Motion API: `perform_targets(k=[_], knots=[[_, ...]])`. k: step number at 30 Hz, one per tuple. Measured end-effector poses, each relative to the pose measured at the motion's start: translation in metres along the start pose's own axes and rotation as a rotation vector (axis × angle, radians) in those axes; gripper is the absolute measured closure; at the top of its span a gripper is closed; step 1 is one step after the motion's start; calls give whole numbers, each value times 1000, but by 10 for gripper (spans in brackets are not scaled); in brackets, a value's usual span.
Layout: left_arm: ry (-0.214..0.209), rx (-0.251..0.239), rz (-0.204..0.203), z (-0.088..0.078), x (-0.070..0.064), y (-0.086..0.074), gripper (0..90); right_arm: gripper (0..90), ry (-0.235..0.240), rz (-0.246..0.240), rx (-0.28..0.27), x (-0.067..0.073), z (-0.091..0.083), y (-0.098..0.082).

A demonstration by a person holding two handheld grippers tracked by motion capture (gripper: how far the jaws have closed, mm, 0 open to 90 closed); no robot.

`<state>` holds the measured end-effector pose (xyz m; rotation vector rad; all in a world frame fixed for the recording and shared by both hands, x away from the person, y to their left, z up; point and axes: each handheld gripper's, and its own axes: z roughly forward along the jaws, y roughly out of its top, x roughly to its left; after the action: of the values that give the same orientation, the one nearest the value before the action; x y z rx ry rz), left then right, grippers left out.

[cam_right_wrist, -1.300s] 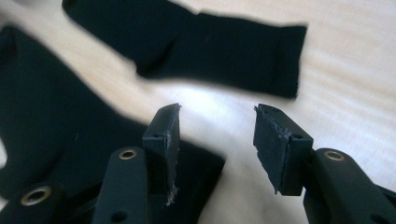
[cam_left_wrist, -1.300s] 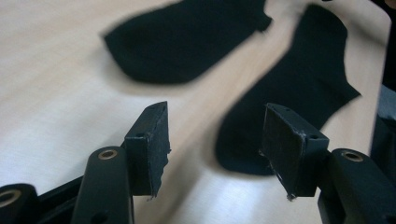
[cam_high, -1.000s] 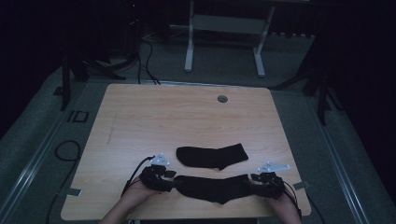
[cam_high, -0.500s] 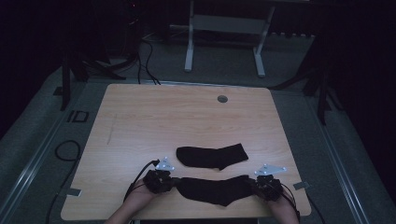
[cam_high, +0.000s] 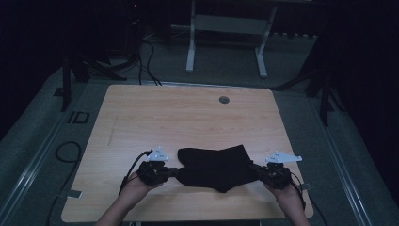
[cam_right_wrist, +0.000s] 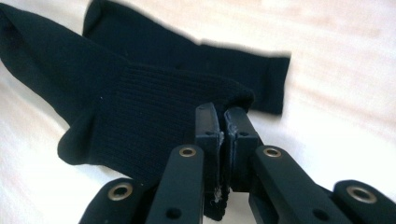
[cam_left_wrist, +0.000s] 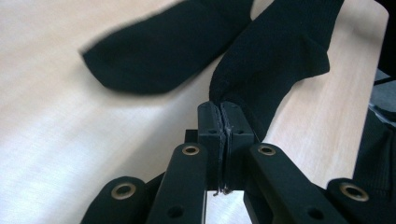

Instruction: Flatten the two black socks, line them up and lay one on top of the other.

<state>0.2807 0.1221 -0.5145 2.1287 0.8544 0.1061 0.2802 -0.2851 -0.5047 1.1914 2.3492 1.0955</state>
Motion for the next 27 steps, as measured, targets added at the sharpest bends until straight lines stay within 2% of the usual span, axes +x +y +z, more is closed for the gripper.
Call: perform_targets(k=[4,5,6,8,9,11,12,17,18,20,24,27], knots=[[24,-9,-7,-9,12,20,882,856,-17,-29,-36,-5,0,26],[24,-9,-7,-9,12,20,882,856,-17,-29,-36,-5,0,26],[47,-13,-3,-12,18,30,882,856,-19,-30,-42,-8,3,36],[65,-14,-10,-12,25,37,882,856,-18,-19,-48,-14,7,45],[65,-14,-10,-12,25,37,882,856,-17,-13,-43,-16,10,48],[66,-4,-27,-8,33,41,882,856,-18,-8,-39,-20,15,51],[48,15,-48,-2,39,42,882,855,-19,4,-23,-25,24,55],[44,63,-77,18,52,42,882,856,-37,17,34,-33,47,53],[29,66,-86,21,55,42,882,855,-39,24,44,-36,52,51],[39,78,-93,28,58,42,882,855,-42,39,62,-40,60,48],[34,98,-105,40,64,42,881,854,-55,59,88,-47,72,41],[42,121,-111,48,69,39,880,852,-59,53,109,-50,80,37]])
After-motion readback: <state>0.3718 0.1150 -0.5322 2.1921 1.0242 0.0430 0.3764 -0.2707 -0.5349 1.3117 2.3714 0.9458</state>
